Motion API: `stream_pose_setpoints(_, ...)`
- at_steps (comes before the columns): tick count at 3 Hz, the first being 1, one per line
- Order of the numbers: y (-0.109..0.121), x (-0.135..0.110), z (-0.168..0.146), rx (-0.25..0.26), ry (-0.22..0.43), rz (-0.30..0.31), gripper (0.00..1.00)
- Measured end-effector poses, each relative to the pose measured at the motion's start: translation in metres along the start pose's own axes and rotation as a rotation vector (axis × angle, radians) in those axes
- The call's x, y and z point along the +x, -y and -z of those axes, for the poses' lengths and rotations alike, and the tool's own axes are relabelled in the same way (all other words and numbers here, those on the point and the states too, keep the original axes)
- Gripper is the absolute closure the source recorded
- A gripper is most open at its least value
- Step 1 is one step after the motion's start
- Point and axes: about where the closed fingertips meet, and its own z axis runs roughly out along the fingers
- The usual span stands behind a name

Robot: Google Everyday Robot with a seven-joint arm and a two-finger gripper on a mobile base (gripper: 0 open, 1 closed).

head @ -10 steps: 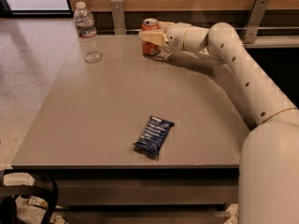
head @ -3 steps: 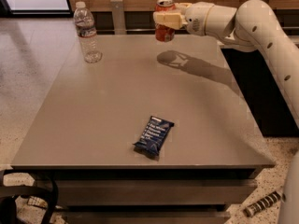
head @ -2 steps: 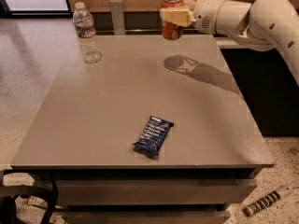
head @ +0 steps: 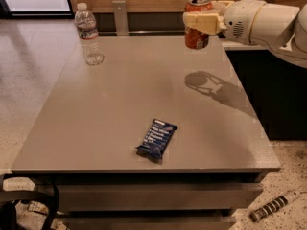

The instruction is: Move coke can near rxbar blueberry

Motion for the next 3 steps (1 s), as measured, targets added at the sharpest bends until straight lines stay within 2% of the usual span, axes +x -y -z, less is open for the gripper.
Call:
stream_pose_setpoints(1, -0.02, 0.006, 0.042, 0.039, -0.015, -0.019, 1.0)
stream_pose_setpoints(2, -0.038, 0.018, 0.07, 0.063, -0.014, -0.035, 1.0)
stream_pose_setpoints(3, -0.06, 0.034, 0.079, 0.05, 0.005, -0.047, 1.0)
